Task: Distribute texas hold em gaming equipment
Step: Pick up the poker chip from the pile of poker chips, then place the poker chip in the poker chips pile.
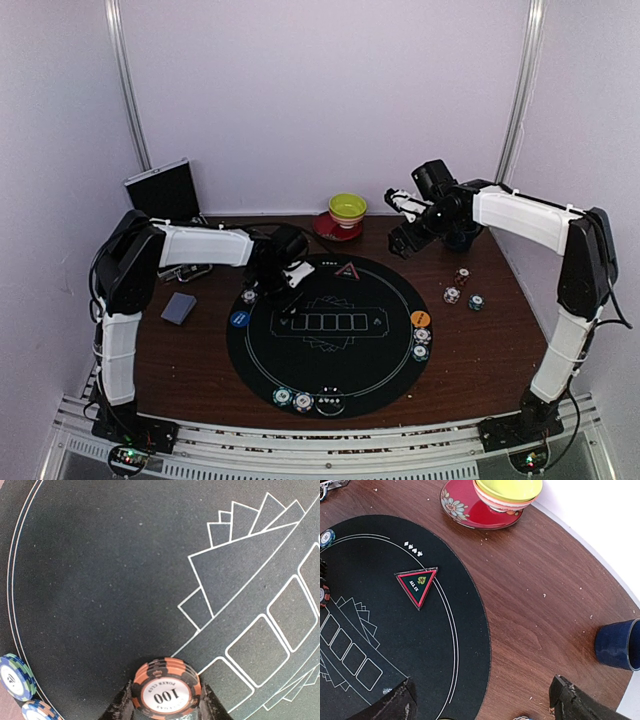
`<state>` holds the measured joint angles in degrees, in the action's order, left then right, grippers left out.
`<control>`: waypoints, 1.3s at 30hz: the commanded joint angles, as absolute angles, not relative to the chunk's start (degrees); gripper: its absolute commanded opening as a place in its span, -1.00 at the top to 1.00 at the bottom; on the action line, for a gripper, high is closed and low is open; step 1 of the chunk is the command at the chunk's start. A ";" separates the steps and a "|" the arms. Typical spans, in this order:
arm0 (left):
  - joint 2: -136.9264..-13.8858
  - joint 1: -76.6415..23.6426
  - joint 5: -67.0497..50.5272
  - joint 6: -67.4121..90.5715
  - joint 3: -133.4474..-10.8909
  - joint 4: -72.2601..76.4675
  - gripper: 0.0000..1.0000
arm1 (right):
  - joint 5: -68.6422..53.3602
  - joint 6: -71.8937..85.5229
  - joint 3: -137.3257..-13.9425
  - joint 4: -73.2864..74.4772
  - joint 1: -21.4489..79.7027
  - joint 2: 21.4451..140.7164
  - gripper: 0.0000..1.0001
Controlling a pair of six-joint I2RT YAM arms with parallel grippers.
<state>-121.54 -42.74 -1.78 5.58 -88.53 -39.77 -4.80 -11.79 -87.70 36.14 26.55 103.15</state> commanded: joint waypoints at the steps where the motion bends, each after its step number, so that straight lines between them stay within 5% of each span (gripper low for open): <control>1: -121.76 -41.23 -0.55 6.08 -90.41 -40.35 0.72 | -3.76 -11.51 -87.36 35.15 26.54 100.65 -0.86; 13: -124.37 -40.00 0.71 5.11 -100.67 -43.09 0.77 | -3.43 -11.36 -87.28 35.15 26.54 101.23 -0.86; 39: -120.83 -42.10 -1.42 4.62 -91.54 -43.06 0.73 | -2.90 -11.44 -87.01 34.89 26.54 101.25 -0.86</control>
